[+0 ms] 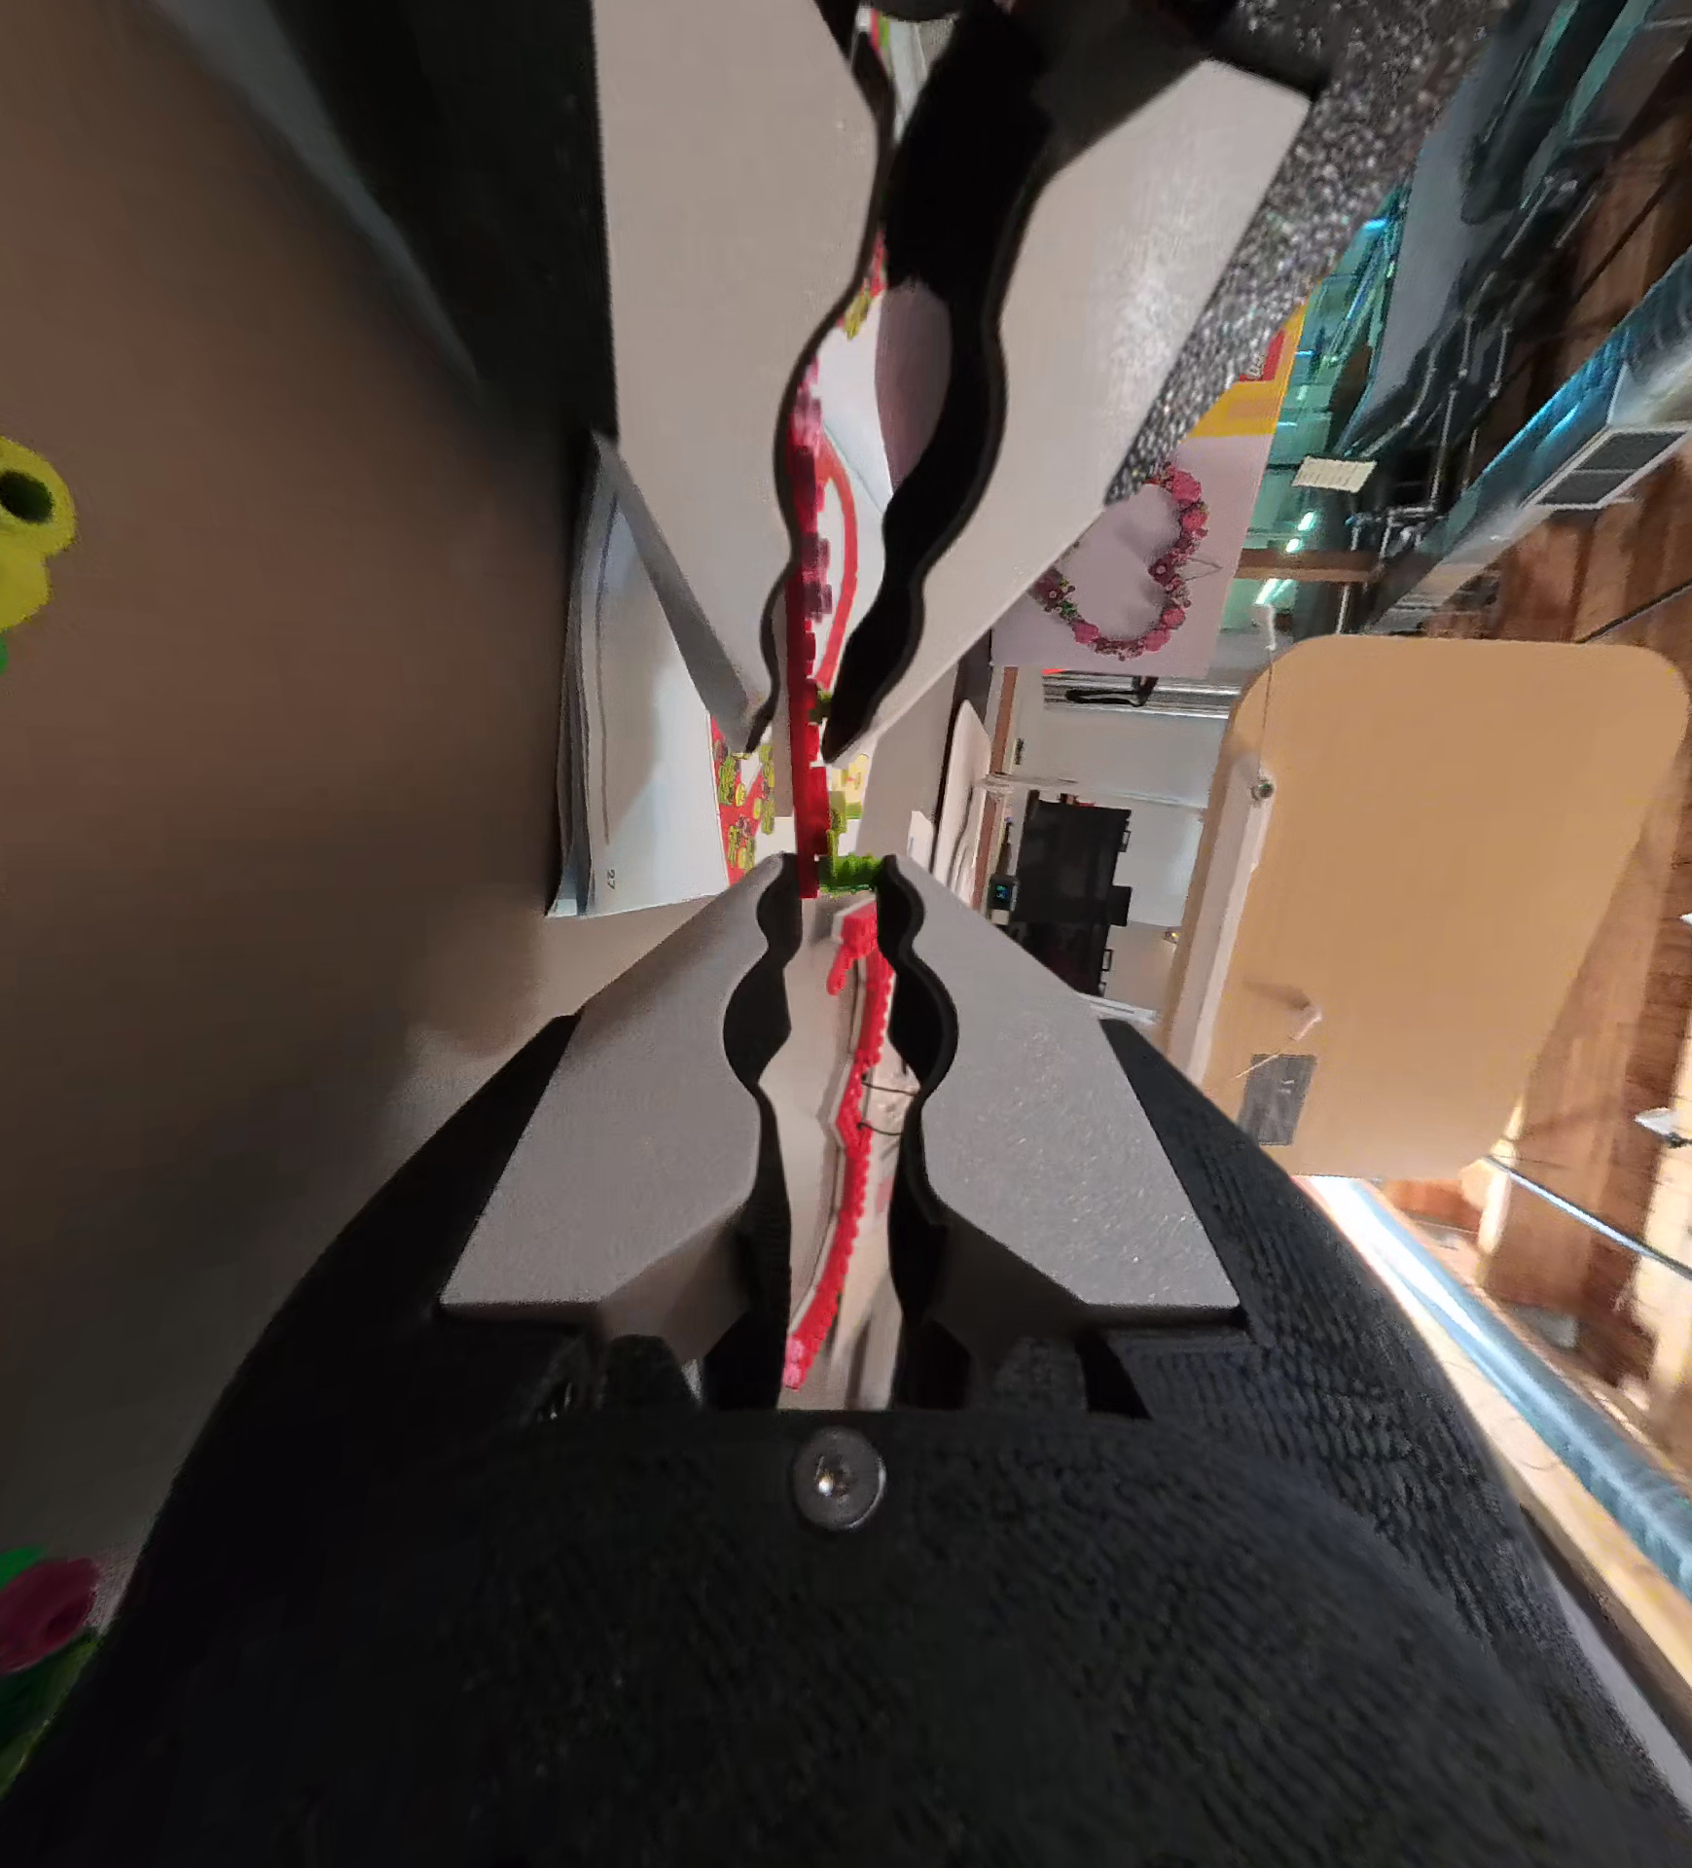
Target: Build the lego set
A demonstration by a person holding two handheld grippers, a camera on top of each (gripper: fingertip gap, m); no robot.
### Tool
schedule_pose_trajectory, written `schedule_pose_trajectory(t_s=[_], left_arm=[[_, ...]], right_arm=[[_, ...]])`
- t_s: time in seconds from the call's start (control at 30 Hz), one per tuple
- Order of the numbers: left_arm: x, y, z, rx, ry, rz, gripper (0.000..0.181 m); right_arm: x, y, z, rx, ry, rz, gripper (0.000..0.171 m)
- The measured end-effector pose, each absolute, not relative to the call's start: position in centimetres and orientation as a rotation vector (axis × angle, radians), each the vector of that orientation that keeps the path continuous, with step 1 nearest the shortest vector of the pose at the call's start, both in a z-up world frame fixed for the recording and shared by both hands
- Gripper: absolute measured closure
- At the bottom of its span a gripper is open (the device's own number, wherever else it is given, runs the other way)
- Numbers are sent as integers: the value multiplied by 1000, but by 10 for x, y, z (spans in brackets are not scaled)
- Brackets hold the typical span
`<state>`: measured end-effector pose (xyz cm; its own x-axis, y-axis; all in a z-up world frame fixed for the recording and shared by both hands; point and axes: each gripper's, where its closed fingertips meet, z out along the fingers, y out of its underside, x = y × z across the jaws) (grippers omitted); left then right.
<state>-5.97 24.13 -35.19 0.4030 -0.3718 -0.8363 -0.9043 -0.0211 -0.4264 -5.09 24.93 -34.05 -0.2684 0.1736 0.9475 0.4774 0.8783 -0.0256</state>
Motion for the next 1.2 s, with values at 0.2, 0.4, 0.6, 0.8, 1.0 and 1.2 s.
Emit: schedule_pose_trajectory(t_s=[0.2,0.4,0.6,0.8,1.0,1.2], left_arm=[[-59,241,-353,-1608,1154,612,171],[-58,241,-355,-1618,1166,597,172],[-58,241,-357,-1625,1169,590,173],[-58,241,-355,-1608,1169,607,172],[-61,242,-360,-1624,1191,629,171],[-59,241,-359,-1624,1186,602,172]], right_arm=[[-51,249,-342,-443,-1846,-321,157],[-51,249,-346,-422,-1854,-323,154],[-50,249,-348,-446,-1861,-294,154],[-50,249,-346,-469,-1861,-267,156],[-51,248,-348,-491,-1893,-307,159],[-49,249,-349,-510,-1893,-260,157]])
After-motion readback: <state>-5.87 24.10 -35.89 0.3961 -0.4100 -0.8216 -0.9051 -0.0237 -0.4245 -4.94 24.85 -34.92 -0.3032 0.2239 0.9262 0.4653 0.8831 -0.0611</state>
